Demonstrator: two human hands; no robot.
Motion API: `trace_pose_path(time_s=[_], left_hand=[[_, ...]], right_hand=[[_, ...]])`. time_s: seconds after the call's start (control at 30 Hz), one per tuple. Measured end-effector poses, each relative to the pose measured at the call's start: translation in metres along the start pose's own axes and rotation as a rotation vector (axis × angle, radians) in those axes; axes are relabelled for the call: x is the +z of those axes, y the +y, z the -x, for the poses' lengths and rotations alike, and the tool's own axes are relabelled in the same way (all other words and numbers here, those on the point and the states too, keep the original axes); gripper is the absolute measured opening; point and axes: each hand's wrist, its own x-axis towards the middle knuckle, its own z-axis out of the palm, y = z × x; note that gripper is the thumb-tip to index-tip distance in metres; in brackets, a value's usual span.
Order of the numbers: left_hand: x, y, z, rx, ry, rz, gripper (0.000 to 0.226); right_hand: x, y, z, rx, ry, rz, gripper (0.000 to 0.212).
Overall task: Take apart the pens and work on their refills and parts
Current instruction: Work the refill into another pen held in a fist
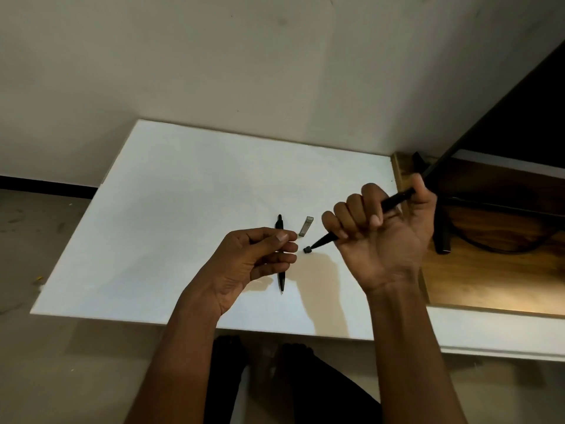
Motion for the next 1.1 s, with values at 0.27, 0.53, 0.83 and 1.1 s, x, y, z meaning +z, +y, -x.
trace_pose_path(time_s=[0.27,0.53,0.83,1.1], left_hand=[[0.0,0.001,0.0,-0.004,-0.065,0.011,0.027],[-0.001,0.001,0.001,-0.003,-0.114,-0.015,0.027],[0.0,-0.001,0.002,0.002,-0.124,-0.059,0.031],[0.0,-0.001,0.003,0.014,-0.14,-0.055,0.038]], right_hand=[[-0.011,0.029,-0.008,0.062,0.003,-0.206,0.061],[-0.014,0.03,-0.008,0.005,0.072,-0.274,0.06],[-0.008,0.025,-0.008,-0.085,0.226,-0.14,0.06],[-0.009,0.025,-0.007,-0.091,0.2,-0.163,0.063]])
